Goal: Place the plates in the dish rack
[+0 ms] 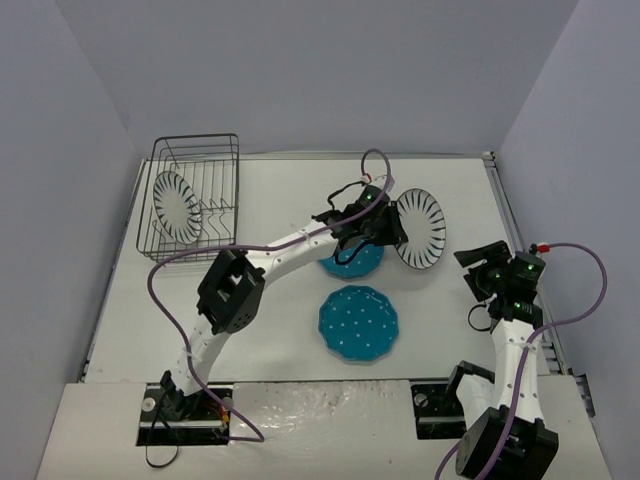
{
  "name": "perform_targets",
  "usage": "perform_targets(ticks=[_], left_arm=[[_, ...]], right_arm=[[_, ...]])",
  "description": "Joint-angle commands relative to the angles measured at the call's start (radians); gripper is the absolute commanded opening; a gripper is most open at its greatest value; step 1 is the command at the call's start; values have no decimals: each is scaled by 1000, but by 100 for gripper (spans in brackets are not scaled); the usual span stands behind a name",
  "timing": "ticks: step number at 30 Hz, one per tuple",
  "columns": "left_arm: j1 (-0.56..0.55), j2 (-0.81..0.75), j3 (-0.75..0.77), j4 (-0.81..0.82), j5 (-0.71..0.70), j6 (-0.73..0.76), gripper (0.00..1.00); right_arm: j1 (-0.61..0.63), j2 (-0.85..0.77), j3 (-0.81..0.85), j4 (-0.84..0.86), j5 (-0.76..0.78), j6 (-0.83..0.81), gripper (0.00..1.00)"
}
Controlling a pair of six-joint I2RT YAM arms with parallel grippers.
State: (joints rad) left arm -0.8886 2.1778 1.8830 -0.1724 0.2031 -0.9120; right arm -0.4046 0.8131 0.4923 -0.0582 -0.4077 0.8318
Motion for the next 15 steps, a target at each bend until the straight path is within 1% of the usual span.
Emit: perform_targets(ticks=[1,5,8,11,15], left_arm=[[45,-199,110,62,51,79,0],[96,-269,93,-19,31,116,0],[141,-335,91,-96,-9,173,0],[188,-416,81,-208,-51,229,0],[257,-520,50,-297,-124,291,0]], right_arm=[[6,-12,29,34,12,-20,62],[6,-11,29,32,12,-36,62],[7,-15,26,34,17,-45,62],[7,-11,26,34,24,-59,62],[9,-11,26,37,26,-77,62]])
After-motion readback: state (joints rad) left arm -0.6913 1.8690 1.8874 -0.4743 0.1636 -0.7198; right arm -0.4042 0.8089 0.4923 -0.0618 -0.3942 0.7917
